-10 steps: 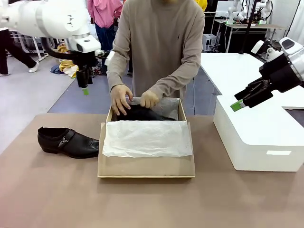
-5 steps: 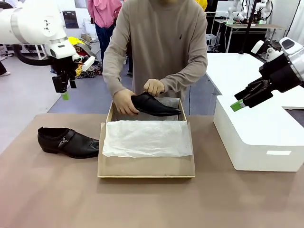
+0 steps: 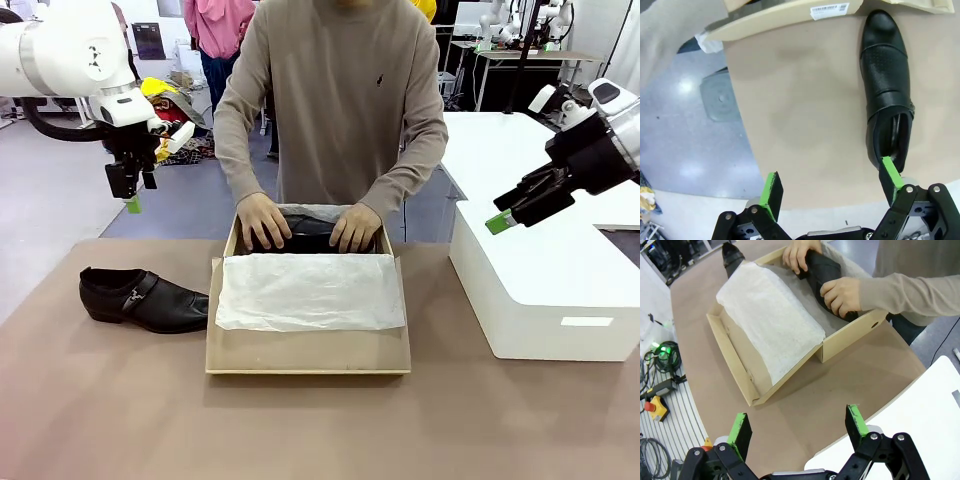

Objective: Pack the shoes into the box.
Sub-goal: Place the other shoe of the Shoes into the Shoes Box.

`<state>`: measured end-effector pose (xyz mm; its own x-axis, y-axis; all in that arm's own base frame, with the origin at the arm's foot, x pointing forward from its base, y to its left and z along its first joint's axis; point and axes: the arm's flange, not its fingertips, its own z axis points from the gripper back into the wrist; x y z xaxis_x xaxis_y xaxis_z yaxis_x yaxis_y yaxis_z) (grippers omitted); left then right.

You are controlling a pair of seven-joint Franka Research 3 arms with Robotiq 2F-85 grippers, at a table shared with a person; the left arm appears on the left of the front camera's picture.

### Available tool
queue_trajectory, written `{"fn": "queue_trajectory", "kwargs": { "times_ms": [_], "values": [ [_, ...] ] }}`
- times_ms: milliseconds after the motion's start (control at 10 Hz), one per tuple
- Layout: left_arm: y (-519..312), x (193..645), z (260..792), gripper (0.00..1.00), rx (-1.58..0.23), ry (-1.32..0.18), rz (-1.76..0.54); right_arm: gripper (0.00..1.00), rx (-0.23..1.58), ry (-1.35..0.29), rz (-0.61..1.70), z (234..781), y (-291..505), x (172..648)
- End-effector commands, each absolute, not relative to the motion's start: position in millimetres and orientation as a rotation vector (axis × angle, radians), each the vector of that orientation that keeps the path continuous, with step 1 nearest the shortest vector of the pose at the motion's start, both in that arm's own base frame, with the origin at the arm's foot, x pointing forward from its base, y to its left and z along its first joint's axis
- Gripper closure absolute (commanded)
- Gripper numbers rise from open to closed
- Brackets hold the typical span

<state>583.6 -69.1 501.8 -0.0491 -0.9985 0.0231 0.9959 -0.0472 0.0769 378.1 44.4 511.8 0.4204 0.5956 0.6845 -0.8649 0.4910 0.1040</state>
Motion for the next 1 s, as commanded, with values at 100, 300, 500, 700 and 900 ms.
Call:
{"fn": "queue_trajectory", "kwargs": {
  "times_ms": [100, 300, 500, 700, 900],
  "values": [
    [-67.7, 583.3, 502.4, 0.00, 0.043, -0.080, -1.617, 0.00, 0.510, -0.661, 0.981, 510.1, 44.2, 381.4],
    [-67.7, 583.3, 502.4, 0.00, 0.043, -0.080, -1.617, 0.00, 0.510, -0.661, 0.981, 510.1, 44.2, 381.4],
    [-67.7, 583.3, 502.4, 0.00, 0.043, -0.080, -1.617, 0.00, 0.510, -0.661, 0.981, 510.1, 44.2, 381.4],
    [-67.7, 583.3, 502.4, 0.00, 0.043, -0.080, -1.617, 0.00, 0.510, -0.661, 0.981, 510.1, 44.2, 381.4],
    [-67.7, 583.3, 502.4, 0.00, 0.043, -0.080, -1.617, 0.00, 0.510, -0.661, 0.981, 510.1, 44.2, 381.4]
  ]
}}
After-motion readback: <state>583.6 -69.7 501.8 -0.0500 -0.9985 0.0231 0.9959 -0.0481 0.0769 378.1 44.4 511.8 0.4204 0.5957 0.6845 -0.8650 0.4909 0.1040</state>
